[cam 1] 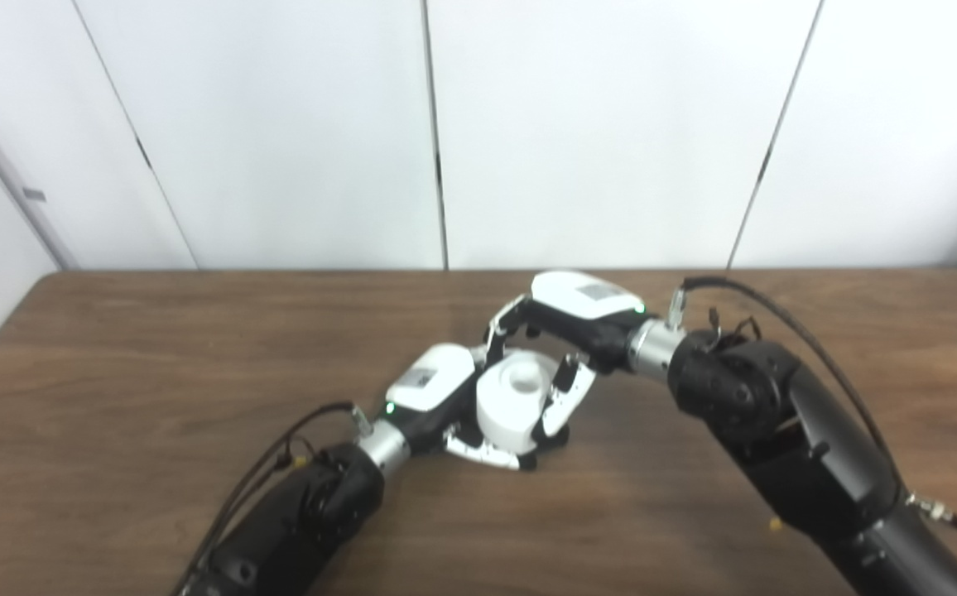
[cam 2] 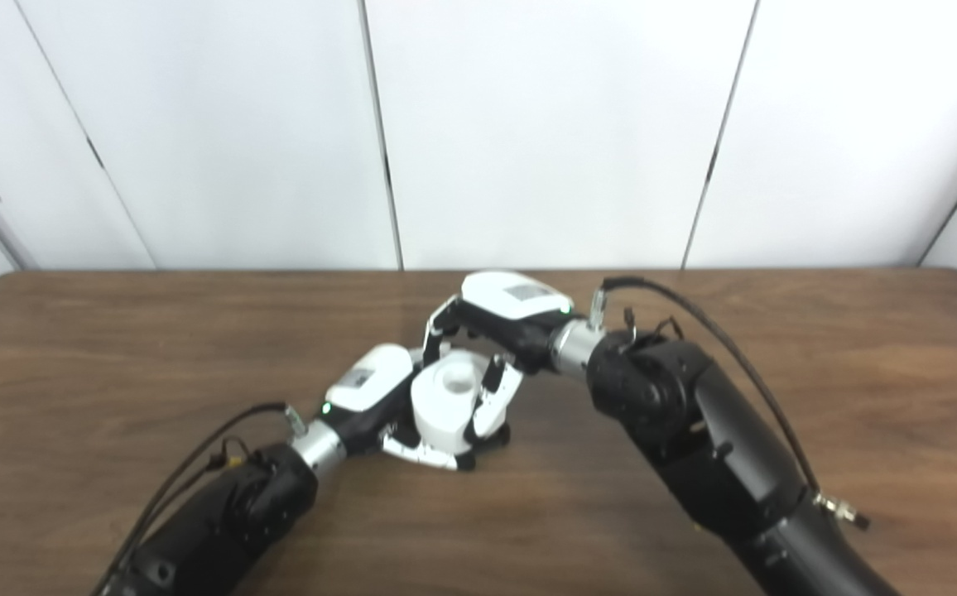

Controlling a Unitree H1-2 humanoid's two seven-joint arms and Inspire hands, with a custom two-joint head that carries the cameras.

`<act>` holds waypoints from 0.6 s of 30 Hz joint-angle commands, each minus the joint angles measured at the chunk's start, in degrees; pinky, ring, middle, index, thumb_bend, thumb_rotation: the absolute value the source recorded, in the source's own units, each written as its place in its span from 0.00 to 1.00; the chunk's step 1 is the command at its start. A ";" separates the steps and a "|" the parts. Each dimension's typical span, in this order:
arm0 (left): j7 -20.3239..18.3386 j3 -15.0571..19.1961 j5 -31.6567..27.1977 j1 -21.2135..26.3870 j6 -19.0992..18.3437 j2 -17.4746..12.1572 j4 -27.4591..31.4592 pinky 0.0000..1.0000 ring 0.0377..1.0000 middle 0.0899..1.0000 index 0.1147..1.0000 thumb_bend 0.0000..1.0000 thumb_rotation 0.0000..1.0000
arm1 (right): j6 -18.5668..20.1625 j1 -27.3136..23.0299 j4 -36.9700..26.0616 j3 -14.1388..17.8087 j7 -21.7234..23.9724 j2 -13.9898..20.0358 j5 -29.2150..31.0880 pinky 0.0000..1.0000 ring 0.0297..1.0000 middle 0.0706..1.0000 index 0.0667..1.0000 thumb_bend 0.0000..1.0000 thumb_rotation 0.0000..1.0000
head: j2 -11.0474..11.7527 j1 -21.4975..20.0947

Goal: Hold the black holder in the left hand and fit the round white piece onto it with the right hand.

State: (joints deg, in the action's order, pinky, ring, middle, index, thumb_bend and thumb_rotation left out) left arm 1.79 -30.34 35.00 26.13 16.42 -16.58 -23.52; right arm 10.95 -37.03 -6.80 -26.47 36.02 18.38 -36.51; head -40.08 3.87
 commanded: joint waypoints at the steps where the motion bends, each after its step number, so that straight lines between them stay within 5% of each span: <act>1: -5.64 -1.64 1.16 -2.58 -1.93 -0.71 -1.73 0.82 0.91 0.86 0.42 0.52 0.08 | 0.07 -0.79 -1.13 0.47 0.99 1.08 0.27 0.72 0.79 0.76 0.44 0.52 0.13 | -0.03 0.02; 18: -5.96 -0.98 0.45 -2.66 -1.38 -1.07 -1.99 0.81 0.90 0.86 0.41 0.52 0.07 | 0.77 -1.37 -2.93 1.91 1.80 3.02 2.08 0.72 0.79 0.75 0.44 0.52 0.13 | -0.60 -0.33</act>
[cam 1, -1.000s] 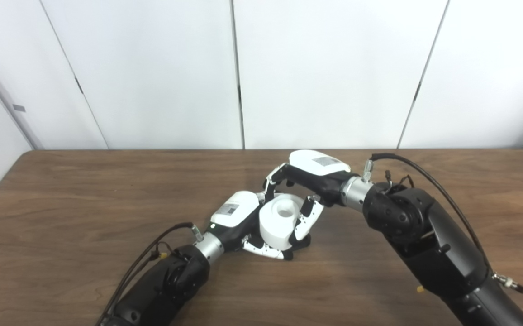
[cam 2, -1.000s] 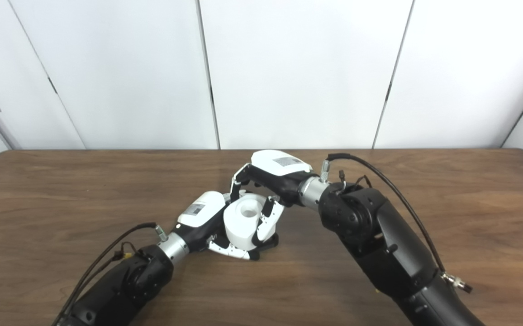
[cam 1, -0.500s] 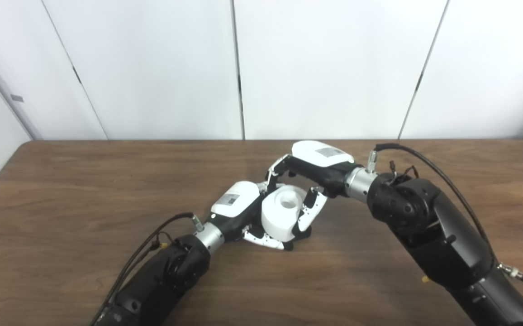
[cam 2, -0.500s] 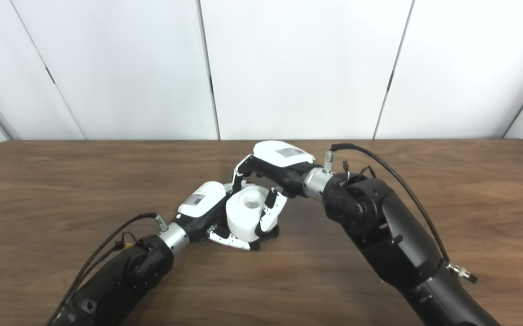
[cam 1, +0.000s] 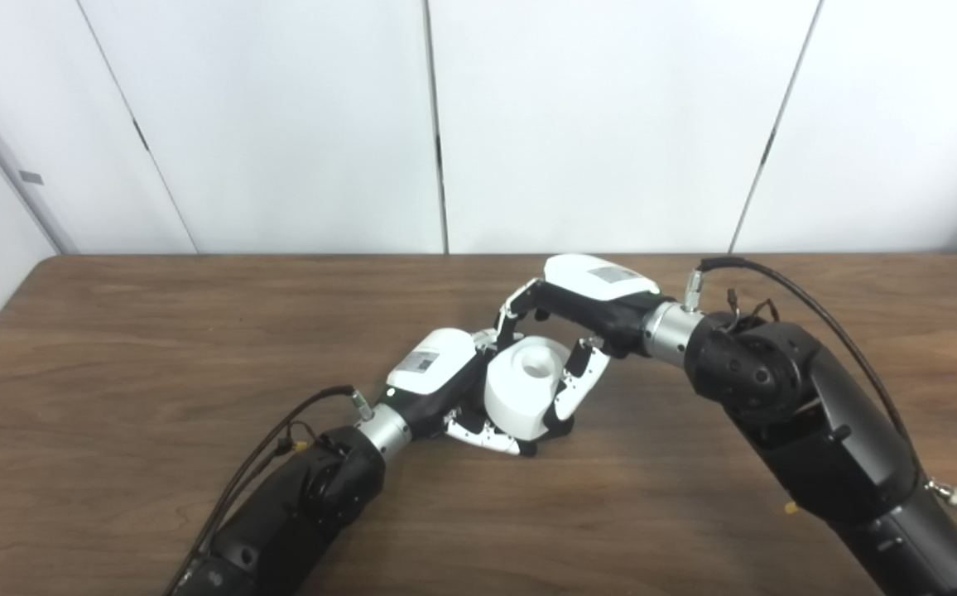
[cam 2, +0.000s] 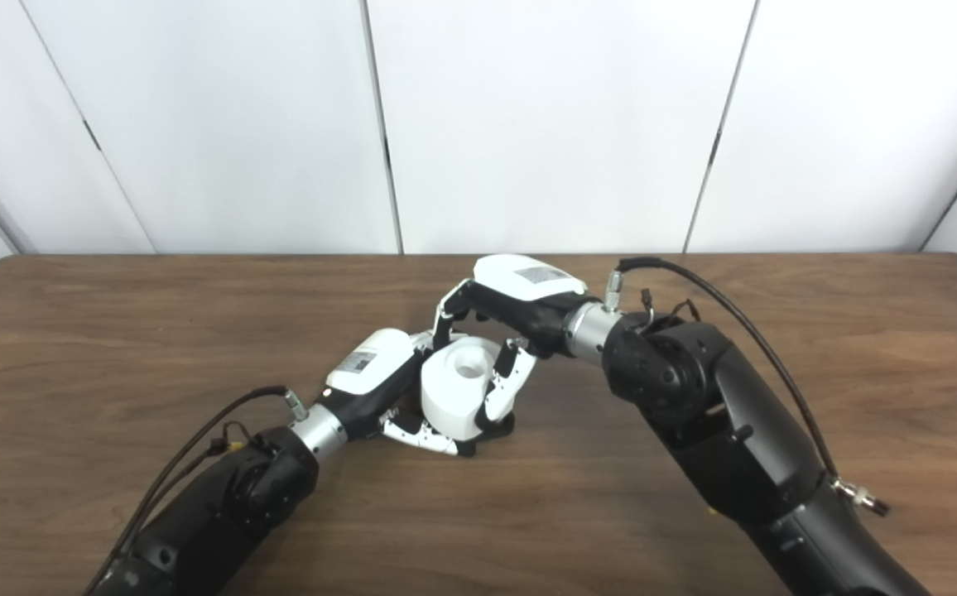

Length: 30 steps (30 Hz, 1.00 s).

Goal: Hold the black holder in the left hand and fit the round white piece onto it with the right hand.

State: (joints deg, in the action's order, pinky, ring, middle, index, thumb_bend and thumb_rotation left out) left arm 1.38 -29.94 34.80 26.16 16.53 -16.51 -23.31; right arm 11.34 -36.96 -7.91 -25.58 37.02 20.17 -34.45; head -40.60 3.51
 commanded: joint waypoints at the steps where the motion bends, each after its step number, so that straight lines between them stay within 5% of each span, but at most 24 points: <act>1: -5.51 -1.37 0.66 -2.70 -1.44 -1.15 -2.19 0.81 0.90 0.85 0.41 0.52 0.07 | 0.52 -1.48 -1.94 1.03 0.91 1.29 0.06 0.72 0.79 0.75 0.44 0.52 0.13 | -0.08 0.02; 30: -5.98 -1.06 1.15 -2.84 -1.73 -1.39 -1.29 0.80 0.89 0.84 0.41 0.52 0.07 | 2.14 -2.70 -2.96 1.87 3.48 2.32 -0.28 0.72 0.78 0.75 0.44 0.52 0.13 | -1.00 -0.03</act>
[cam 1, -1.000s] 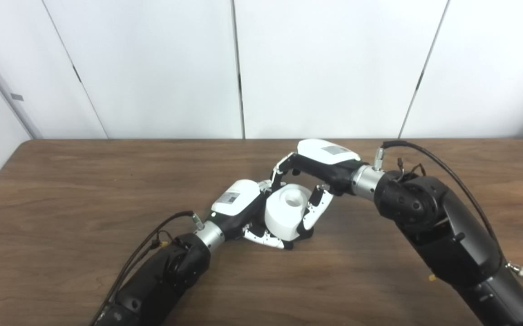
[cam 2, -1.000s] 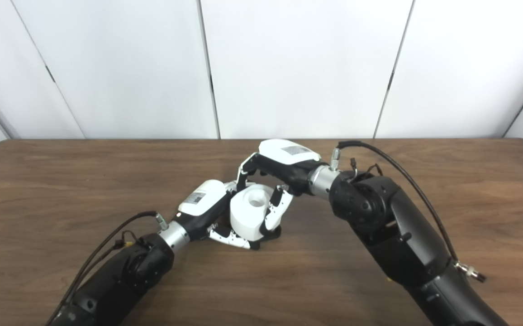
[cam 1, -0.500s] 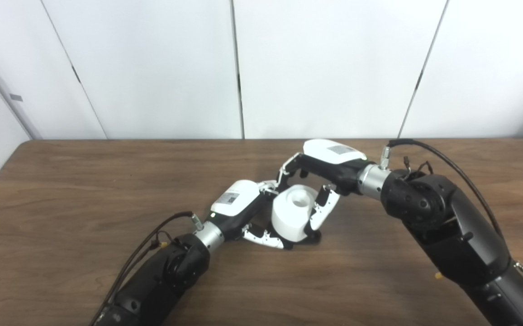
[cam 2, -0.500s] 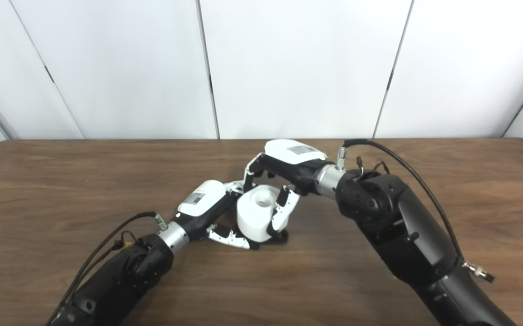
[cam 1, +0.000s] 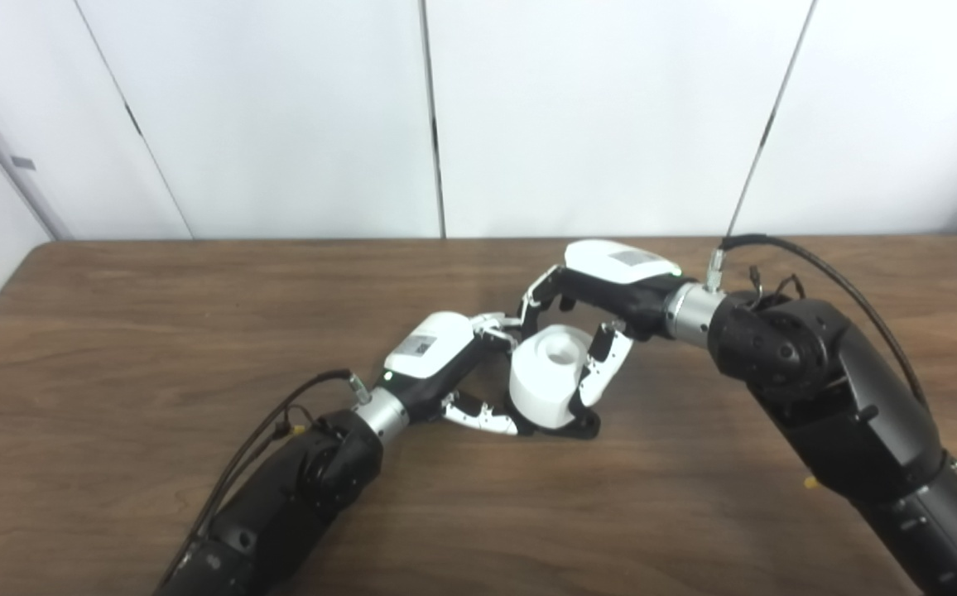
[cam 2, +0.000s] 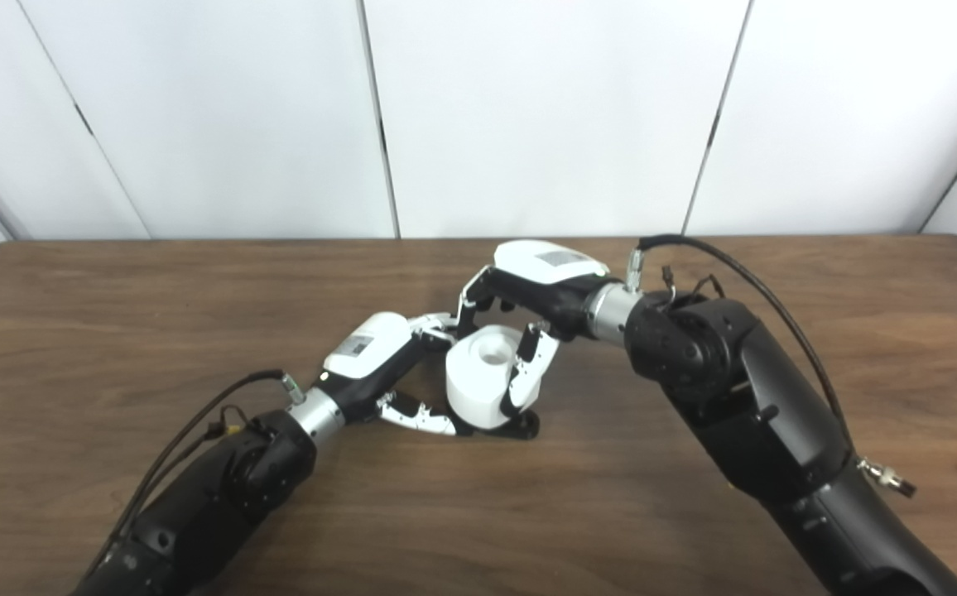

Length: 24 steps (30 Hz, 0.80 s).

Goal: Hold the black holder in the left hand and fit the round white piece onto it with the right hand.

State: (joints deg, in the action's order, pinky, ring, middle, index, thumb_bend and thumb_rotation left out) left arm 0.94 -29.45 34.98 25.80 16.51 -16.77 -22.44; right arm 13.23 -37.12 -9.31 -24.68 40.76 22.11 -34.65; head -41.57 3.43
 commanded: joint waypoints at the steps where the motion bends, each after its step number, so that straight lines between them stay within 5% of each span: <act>1: -5.40 -1.60 1.11 -2.47 -1.59 -1.13 -2.21 0.79 0.89 0.84 0.41 0.52 0.07 | 0.25 -2.48 -1.57 1.01 -0.29 0.33 -0.03 0.72 0.78 0.75 0.44 0.52 0.13 | -0.04 0.07; 24: -5.48 -1.46 0.65 -2.27 -0.53 -0.90 -2.76 0.78 0.89 0.85 0.41 0.52 0.07 | -1.36 -1.83 -1.68 2.93 -3.06 -0.33 0.48 0.73 0.79 0.74 0.44 0.52 0.13 | 0.19 -0.01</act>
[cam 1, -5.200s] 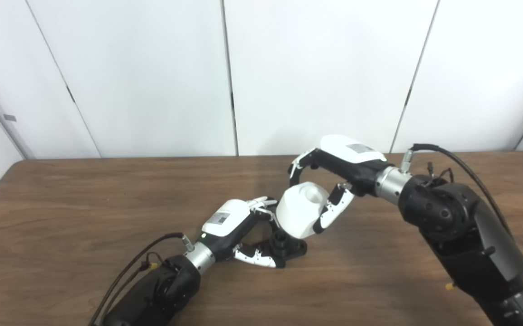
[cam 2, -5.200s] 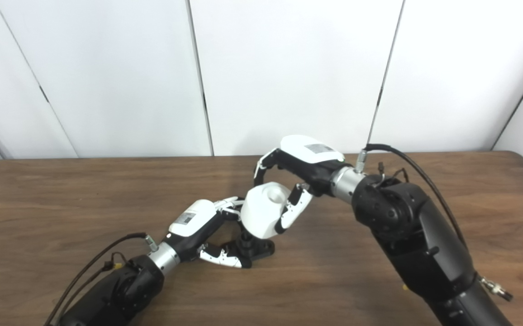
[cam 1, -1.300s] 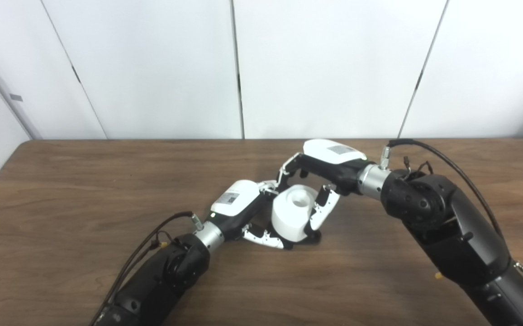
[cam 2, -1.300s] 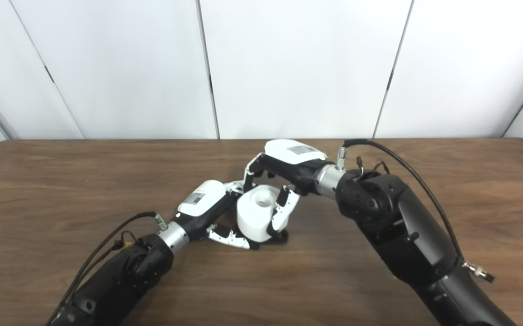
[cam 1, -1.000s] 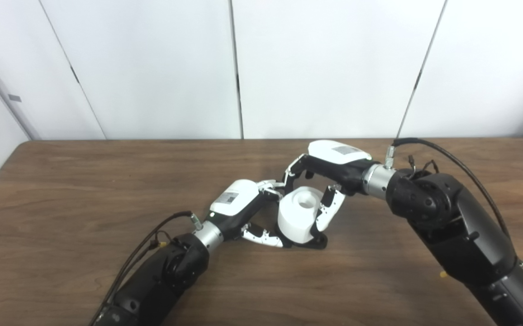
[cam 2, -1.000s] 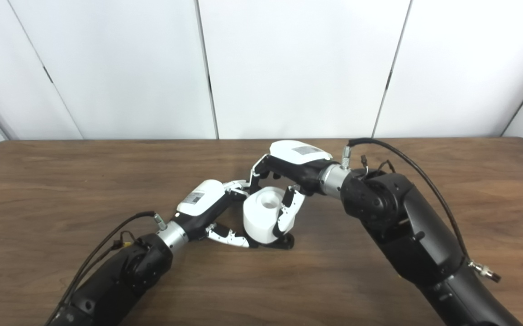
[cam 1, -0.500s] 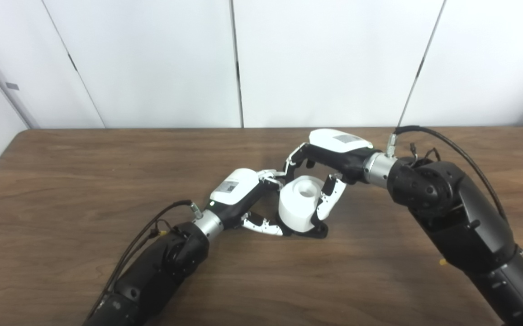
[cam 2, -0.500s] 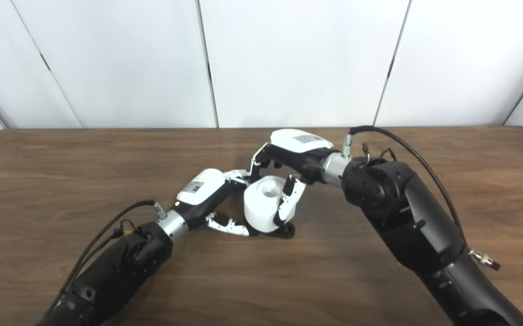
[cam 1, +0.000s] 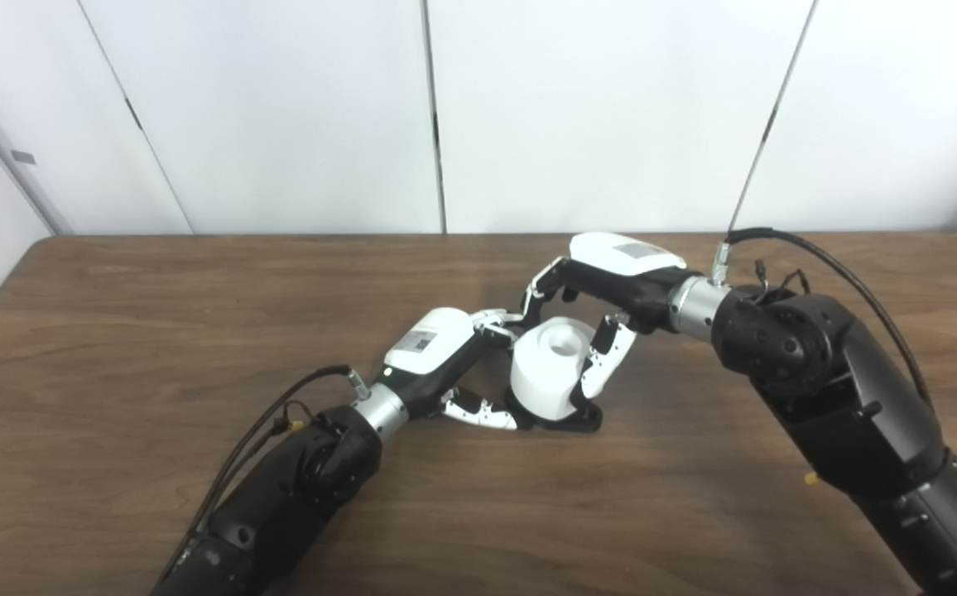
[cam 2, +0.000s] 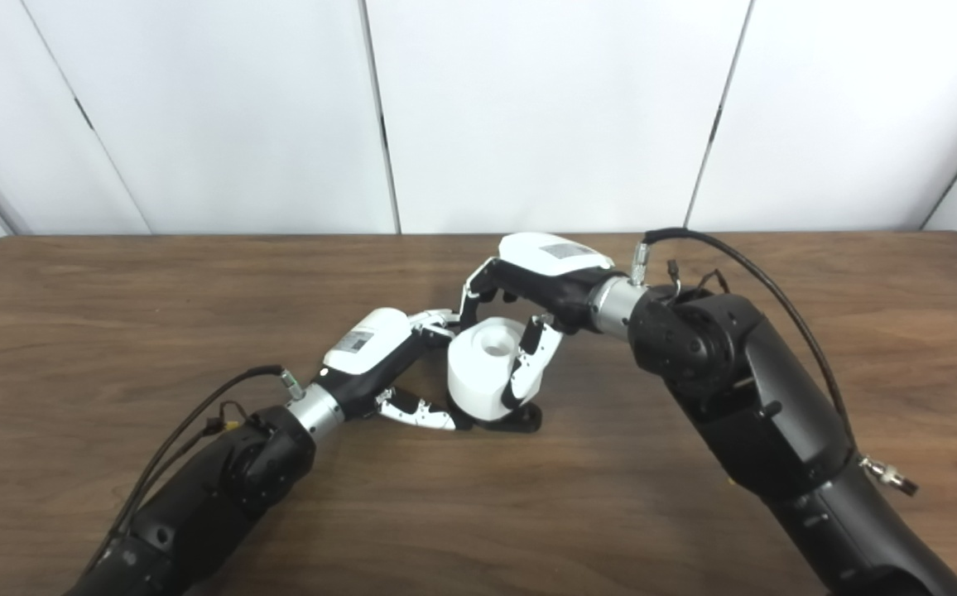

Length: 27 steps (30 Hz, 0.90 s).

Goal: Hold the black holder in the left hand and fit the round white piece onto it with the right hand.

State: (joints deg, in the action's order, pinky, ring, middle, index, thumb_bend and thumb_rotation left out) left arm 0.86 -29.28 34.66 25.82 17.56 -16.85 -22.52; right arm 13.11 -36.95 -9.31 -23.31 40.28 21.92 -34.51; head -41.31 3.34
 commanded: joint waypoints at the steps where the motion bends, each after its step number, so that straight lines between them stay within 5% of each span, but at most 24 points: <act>1: -5.38 -1.62 0.88 -2.28 -1.46 -0.82 -2.74 0.78 0.89 0.85 0.41 0.52 0.07 | -1.66 -1.96 -1.63 1.80 -3.02 -0.17 0.46 0.73 0.79 0.74 0.44 0.52 0.13 | -0.08 0.08; 27: -5.16 -1.76 1.43 -1.78 -1.69 -0.56 -3.70 0.78 0.88 0.85 0.41 0.52 0.07 | -1.04 -3.43 -4.32 5.21 -5.00 0.09 3.79 0.74 0.79 0.74 0.44 0.52 0.13 | -0.45 0.17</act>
State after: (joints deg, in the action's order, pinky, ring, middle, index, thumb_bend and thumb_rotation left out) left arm 0.81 -29.29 34.52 26.12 18.02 -16.77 -23.05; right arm 12.55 -37.02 -11.63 -19.62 36.15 21.14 -30.99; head -41.75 3.43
